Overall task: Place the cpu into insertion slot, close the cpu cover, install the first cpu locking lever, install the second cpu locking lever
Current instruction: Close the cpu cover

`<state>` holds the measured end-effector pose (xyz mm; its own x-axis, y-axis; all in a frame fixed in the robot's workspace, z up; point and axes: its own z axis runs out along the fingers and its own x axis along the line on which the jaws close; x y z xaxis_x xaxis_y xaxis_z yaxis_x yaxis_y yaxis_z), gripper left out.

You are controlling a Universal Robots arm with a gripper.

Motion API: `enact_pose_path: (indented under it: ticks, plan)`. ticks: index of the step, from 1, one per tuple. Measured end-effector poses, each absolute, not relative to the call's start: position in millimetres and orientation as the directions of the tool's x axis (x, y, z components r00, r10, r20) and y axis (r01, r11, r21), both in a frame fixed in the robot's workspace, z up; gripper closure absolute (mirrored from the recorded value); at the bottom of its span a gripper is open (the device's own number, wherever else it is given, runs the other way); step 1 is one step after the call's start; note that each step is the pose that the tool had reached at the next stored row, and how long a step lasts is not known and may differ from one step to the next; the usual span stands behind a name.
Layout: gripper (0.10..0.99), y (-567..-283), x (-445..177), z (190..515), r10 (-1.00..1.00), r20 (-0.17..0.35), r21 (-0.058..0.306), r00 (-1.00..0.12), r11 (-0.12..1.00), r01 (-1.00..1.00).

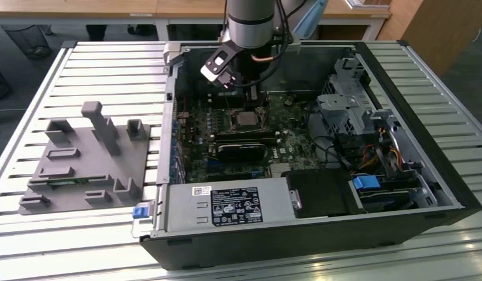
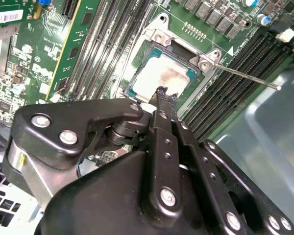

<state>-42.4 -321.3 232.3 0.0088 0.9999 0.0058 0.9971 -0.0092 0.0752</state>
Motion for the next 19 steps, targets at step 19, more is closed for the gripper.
enact_pose_path:
  ticks: [19]
  plan:
    - [0.98, -321, -42, 277, 1.0, 0.006, 0.066, 0.009, -0.009, 0.998]
